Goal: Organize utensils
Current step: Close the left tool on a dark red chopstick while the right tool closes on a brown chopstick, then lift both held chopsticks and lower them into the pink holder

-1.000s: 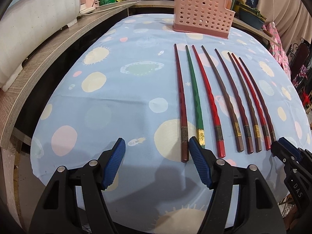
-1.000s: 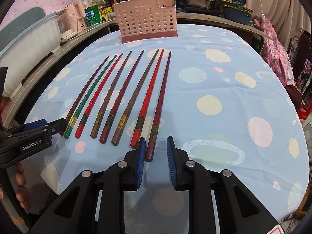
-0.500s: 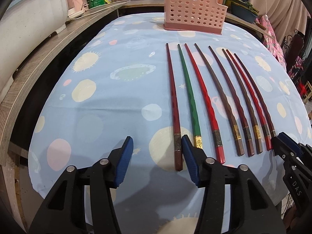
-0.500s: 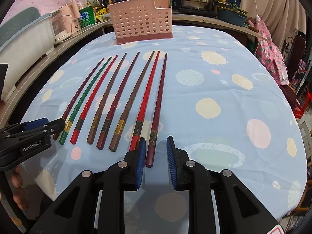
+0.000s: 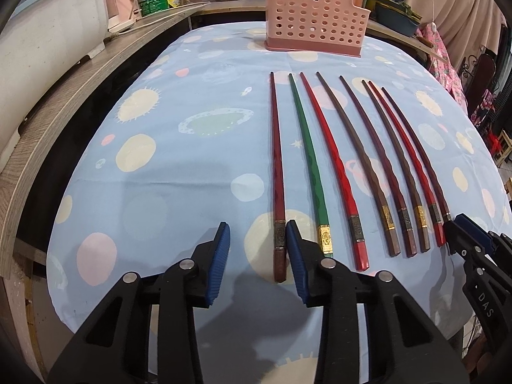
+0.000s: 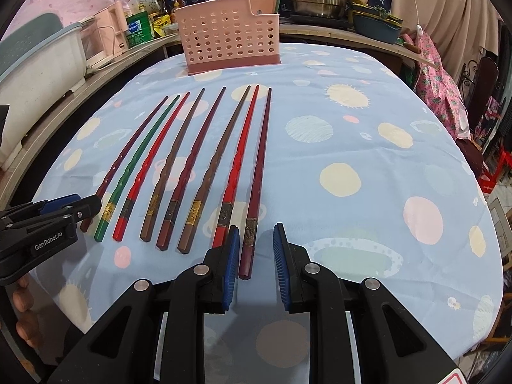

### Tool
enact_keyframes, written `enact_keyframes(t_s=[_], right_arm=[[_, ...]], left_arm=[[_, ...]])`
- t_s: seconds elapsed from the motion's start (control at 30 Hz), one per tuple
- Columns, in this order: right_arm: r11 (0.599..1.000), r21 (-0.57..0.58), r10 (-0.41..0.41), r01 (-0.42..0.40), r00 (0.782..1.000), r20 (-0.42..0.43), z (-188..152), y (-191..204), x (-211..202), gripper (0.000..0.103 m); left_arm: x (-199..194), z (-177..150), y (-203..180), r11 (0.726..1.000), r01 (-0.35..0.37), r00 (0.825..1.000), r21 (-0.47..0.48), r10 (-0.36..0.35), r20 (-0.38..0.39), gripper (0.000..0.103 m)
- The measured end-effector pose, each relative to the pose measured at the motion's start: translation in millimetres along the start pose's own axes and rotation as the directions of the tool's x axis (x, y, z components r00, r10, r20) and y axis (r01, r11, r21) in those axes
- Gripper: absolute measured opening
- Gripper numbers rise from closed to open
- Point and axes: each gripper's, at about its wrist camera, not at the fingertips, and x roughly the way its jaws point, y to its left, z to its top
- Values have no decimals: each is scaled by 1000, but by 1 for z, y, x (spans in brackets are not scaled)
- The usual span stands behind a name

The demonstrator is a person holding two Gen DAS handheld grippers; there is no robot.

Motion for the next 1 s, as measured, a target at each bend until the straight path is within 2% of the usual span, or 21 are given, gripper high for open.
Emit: enact_keyframes(t_s=[0.57, 0.83, 1.0], right_arm=[[999, -14, 45, -45, 998, -35, 3, -11, -1, 10], [997, -46, 60, -62, 997, -58, 1, -13, -3, 8], [997, -47, 63, -66, 996, -65, 2, -13, -4, 7]], left_arm=[[-3, -3, -4, 998, -53, 999, -33, 53, -8, 9], [-4, -5, -8, 995, -88, 996, -42, 87, -18, 9], [-7, -8, -7, 995, -82, 996, -56, 81, -21, 8]])
